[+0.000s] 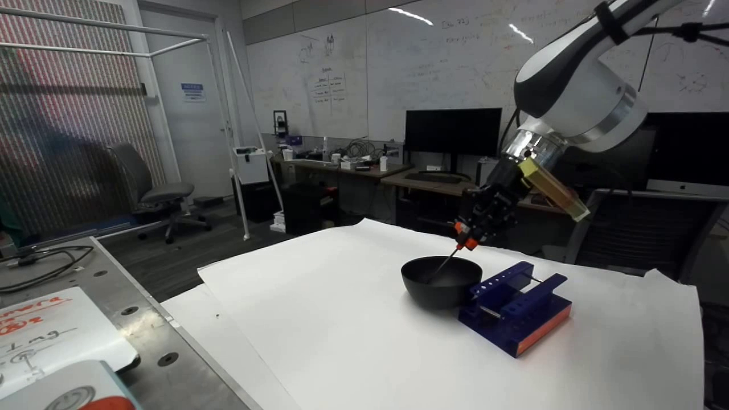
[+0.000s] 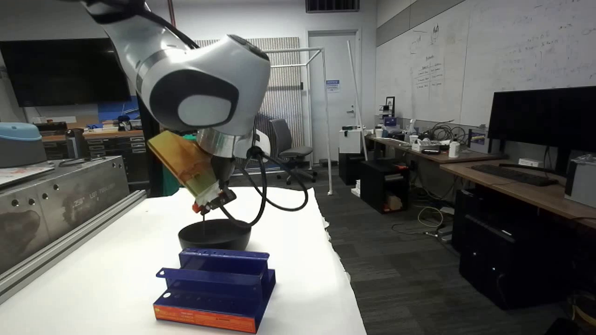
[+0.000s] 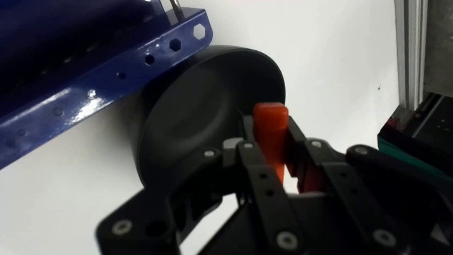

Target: Put the orange object inside the black bowl.

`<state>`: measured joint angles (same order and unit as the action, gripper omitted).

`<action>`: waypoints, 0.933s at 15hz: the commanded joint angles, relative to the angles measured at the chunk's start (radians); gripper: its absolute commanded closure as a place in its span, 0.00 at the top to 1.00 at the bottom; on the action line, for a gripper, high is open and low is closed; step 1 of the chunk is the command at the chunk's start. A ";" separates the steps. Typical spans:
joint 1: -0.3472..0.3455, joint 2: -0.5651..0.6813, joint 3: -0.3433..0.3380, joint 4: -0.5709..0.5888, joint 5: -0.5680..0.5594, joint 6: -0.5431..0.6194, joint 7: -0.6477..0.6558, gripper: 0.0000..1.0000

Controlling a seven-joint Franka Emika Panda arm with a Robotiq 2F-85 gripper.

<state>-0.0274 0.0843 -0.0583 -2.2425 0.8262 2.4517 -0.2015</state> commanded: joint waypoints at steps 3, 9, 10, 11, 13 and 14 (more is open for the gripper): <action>-0.015 0.104 0.039 0.035 0.084 0.052 -0.068 0.46; -0.028 0.129 0.045 0.047 0.065 0.040 -0.060 0.85; -0.029 0.118 0.043 0.044 0.057 0.041 -0.057 0.92; -0.030 0.108 0.041 0.042 0.049 0.037 -0.055 1.00; -0.030 0.072 0.036 0.034 0.021 0.035 -0.047 1.00; -0.030 0.051 0.034 0.030 0.007 0.028 -0.042 1.00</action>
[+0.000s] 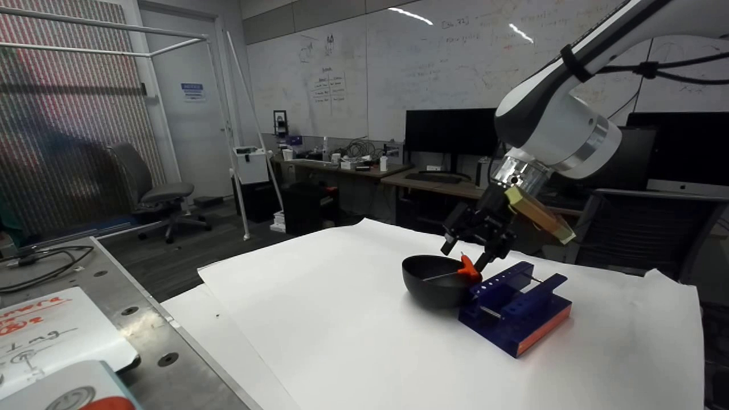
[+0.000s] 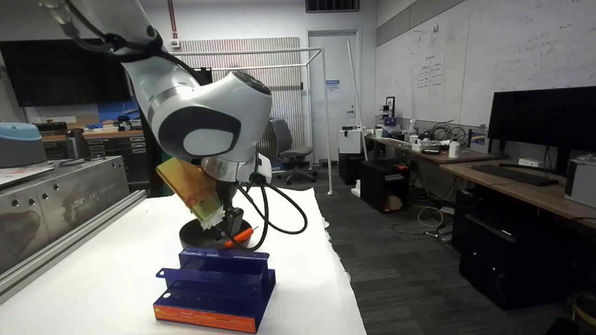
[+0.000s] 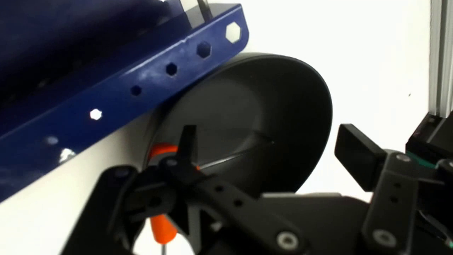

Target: Put the orange object inside the black bowl.

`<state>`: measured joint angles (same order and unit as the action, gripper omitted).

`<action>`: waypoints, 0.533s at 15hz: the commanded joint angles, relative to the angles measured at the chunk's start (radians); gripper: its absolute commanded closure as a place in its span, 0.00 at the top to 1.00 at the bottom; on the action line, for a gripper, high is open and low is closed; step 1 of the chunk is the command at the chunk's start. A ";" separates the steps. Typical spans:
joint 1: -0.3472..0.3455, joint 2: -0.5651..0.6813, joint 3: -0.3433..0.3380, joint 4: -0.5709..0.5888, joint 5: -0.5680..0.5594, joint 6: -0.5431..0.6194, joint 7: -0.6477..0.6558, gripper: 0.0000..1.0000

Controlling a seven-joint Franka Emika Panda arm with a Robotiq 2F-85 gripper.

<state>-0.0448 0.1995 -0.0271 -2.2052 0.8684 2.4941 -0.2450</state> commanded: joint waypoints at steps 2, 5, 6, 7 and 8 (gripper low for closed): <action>-0.009 -0.128 -0.005 -0.029 -0.090 -0.028 0.022 1.00; -0.001 -0.229 -0.013 -0.067 -0.234 -0.063 0.088 1.00; -0.001 -0.257 -0.017 -0.074 -0.312 -0.091 0.158 1.00; 0.000 -0.290 -0.016 -0.086 -0.386 -0.122 0.210 1.00; 0.000 -0.320 -0.012 -0.097 -0.444 -0.131 0.253 1.00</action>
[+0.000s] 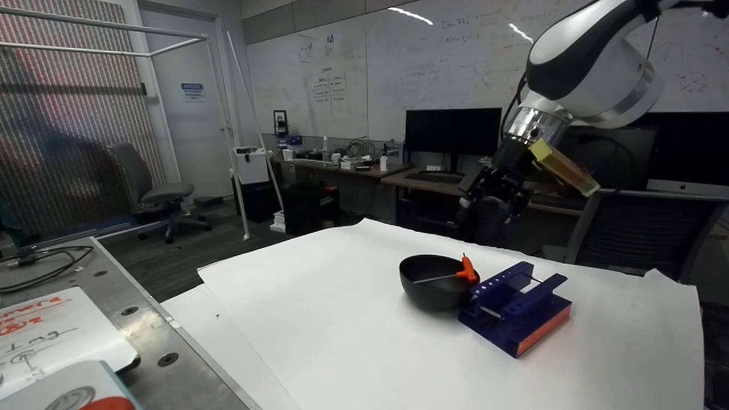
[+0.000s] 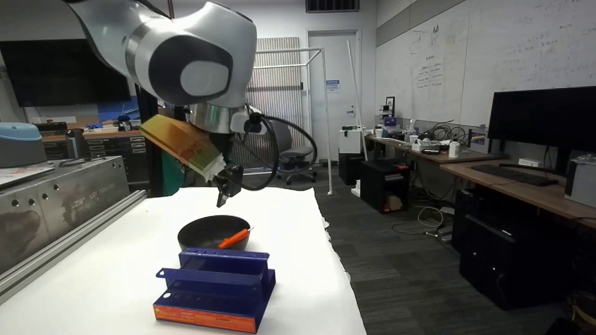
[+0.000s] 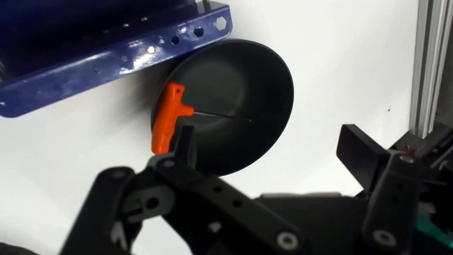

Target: Put the orange object inside the black bowl.

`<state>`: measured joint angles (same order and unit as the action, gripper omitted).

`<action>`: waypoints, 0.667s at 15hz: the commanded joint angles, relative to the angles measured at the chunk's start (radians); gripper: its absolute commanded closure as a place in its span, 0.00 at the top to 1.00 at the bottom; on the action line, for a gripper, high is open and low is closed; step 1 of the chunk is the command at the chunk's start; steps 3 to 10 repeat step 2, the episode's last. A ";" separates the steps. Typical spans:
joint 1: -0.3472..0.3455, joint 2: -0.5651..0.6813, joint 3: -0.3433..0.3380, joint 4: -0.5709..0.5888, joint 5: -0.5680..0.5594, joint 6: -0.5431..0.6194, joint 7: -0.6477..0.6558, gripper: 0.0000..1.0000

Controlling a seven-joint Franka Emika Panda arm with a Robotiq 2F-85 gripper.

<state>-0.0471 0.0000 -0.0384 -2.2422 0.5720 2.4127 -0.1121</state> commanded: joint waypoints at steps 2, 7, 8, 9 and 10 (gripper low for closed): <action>0.002 -0.172 0.008 -0.084 -0.263 -0.074 0.201 1.00; 0.002 -0.172 0.008 -0.084 -0.263 -0.074 0.201 1.00; 0.002 -0.172 0.008 -0.084 -0.263 -0.074 0.201 1.00; 0.002 -0.172 0.008 -0.084 -0.263 -0.074 0.201 1.00; 0.002 -0.172 0.008 -0.084 -0.263 -0.074 0.201 1.00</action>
